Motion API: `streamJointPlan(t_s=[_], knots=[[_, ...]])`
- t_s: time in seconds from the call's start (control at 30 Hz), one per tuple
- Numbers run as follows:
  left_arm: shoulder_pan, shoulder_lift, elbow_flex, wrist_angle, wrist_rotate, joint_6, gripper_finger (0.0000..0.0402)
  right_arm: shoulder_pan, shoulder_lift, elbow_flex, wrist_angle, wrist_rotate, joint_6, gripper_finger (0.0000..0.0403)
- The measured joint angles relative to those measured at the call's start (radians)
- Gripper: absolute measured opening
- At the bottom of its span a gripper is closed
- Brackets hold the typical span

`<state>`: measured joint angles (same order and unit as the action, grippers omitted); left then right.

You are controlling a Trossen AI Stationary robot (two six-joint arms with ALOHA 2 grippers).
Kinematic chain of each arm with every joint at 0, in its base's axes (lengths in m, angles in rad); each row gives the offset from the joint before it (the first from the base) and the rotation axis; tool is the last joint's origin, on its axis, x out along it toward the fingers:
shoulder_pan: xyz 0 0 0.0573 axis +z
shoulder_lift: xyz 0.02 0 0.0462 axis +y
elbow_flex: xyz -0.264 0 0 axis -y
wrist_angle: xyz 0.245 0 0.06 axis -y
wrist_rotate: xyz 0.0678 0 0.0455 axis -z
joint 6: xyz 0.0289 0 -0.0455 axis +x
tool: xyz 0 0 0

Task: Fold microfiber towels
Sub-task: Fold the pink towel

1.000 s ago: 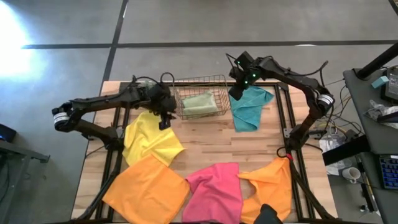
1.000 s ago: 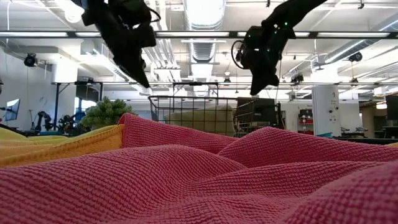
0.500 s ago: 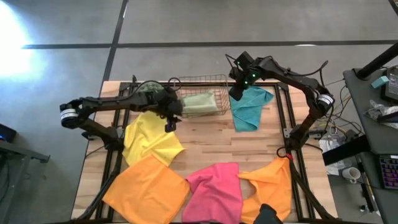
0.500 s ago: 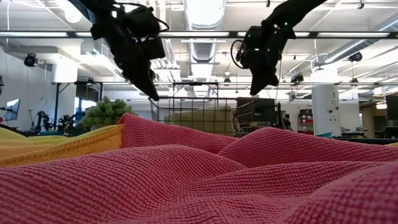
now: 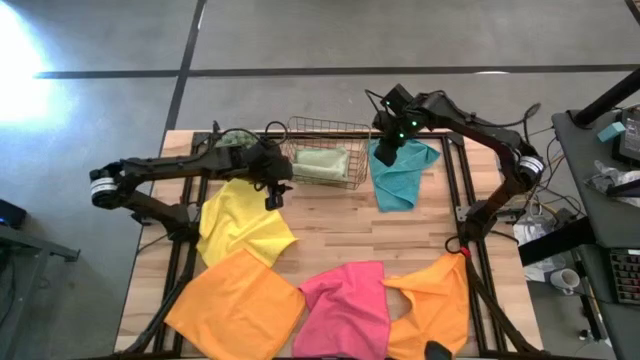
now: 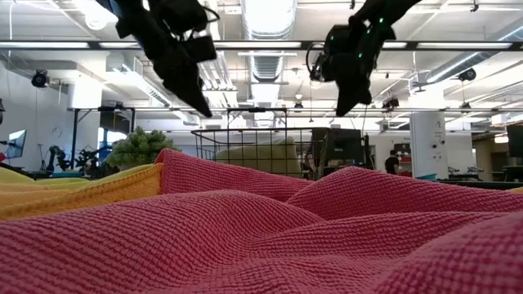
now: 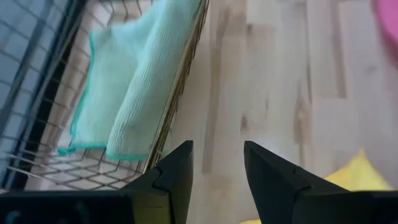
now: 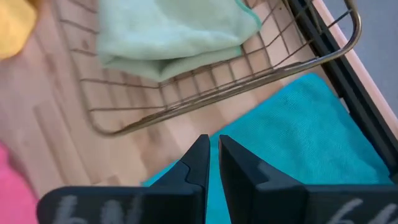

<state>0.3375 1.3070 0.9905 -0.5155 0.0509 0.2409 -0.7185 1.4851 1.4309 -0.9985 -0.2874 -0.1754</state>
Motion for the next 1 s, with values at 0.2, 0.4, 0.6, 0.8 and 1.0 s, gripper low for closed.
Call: streamJointPlan(t_s=[0.2, 0.4, 0.6, 0.8, 1.0], knots=[[-0.047, -0.056, 0.011, -0.002, -0.005, -0.002, 0.0128, 0.076, -0.143, -0.079, 0.005, 0.0, 0.066, 0.0027], [-0.163, -0.061, 0.046, -0.028, -0.075, -0.002, 0.0128, 0.237, -0.322, -0.227, 0.024, 0.0, 0.158, 0.0027], [-0.3, -0.043, 0.07, -0.039, -0.169, -0.135, 0.0128, 0.445, -0.492, -0.346, 0.111, 0.027, 0.264, 0.0027], [-0.463, -0.014, 0.071, -0.039, -0.173, -0.344, 0.0128, 0.667, -0.568, -0.404, 0.122, 0.08, 0.351, 0.0027], [-0.644, 0.063, 0.075, -0.02, -0.182, -0.516, 0.0128, 0.867, -0.553, -0.412, 0.149, 0.145, 0.378, 0.0027]])
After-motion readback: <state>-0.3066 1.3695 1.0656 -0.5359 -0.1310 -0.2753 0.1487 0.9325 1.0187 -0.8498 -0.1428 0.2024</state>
